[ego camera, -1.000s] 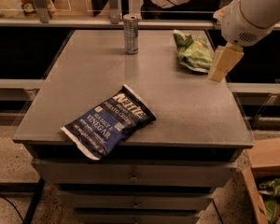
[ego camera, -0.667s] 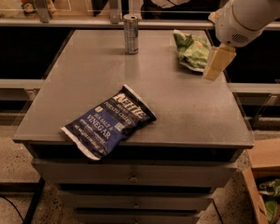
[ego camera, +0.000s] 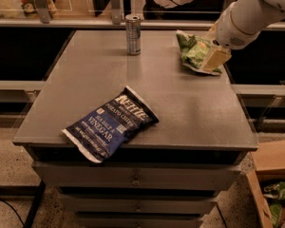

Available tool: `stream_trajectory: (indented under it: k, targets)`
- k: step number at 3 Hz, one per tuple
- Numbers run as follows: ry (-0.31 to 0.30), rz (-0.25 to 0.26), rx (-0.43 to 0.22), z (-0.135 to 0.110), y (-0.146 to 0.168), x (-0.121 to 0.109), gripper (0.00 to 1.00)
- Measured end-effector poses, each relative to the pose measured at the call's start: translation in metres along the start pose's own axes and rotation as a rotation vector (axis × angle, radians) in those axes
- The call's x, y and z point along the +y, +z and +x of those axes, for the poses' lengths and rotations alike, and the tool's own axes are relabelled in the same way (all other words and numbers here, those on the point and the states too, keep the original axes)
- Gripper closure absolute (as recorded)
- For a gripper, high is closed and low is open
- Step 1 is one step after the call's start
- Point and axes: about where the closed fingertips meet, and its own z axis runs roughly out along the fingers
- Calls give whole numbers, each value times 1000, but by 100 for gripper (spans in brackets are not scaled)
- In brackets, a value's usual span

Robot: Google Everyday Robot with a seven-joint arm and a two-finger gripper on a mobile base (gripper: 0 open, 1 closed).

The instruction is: Pick green jalapeno chip bag

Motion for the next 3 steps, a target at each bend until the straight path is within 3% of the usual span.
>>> stream_trajectory:
  k: [1,3]
  targets:
    - [-1,-6,-10,1,18,-9,21]
    - [15,-6,-33,6,45,-21,20]
